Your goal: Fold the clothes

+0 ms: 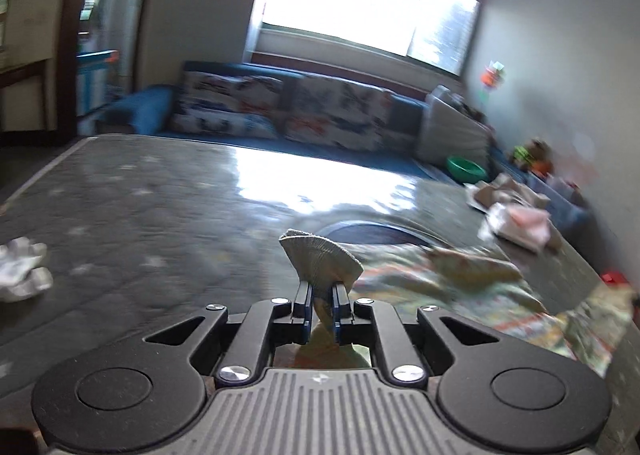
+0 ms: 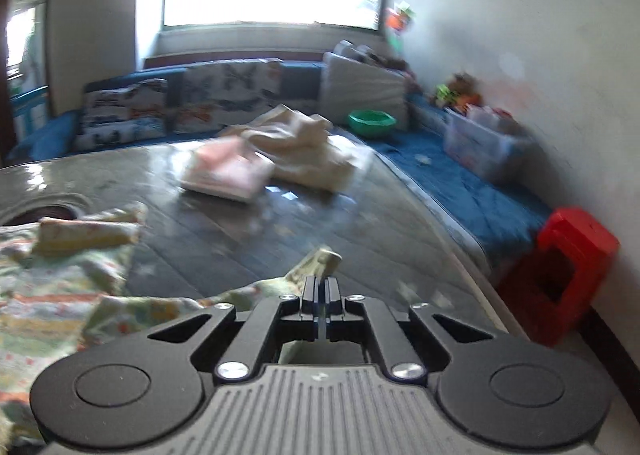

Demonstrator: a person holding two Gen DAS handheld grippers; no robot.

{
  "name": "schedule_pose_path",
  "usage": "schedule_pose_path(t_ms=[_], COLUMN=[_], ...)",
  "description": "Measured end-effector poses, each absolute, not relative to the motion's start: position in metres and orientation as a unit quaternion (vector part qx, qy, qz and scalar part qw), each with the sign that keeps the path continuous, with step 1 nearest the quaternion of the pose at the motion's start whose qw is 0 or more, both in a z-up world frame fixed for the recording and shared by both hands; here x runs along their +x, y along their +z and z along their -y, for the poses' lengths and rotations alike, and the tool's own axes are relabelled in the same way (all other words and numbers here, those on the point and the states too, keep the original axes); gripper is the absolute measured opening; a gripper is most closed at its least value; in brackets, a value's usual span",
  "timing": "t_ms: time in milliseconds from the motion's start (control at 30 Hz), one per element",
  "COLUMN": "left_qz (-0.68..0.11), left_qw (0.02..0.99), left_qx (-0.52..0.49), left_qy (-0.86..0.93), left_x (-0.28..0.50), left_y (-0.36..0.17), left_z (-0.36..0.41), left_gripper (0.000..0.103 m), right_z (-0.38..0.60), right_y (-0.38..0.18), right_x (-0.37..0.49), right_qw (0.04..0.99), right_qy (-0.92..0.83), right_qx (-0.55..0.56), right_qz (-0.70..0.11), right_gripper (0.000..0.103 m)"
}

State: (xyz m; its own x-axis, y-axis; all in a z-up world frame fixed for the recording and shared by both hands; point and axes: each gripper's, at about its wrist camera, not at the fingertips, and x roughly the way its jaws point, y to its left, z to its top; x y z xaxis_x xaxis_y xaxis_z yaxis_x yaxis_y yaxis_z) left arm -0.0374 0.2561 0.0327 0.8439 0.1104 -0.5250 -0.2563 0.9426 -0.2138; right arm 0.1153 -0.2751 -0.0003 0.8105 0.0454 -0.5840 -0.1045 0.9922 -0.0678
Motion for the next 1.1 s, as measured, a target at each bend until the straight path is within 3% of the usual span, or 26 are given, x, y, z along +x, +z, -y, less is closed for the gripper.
schedule_pose_path(t_ms=[567,967,1100], left_qz=[-0.281,-0.295,-0.296], left_qw=[0.918,0.911,0.909], left_qx=[-0.169,-0.153,-0.150], left_qy=[0.221,0.246,0.253], left_x=[-0.107,-0.109,-0.108], left_y=[0.015,0.006,0.006], left_z=[-0.314,-0.317,-0.322], left_gripper=[0.011,0.008,0.008], right_z=[0.302,0.260,0.230], right_y=[-0.042,-0.020,-0.016], right_x=[0.113,0.107,0.104], right_qw=[0.931,0.933,0.927], right_qy=[-0.025,0.055,0.108], right_qx=[-0.022,-0.046,-0.059], right_qz=[-0.364,-0.353,-0.353], right_gripper=[0.003,0.018,0.018])
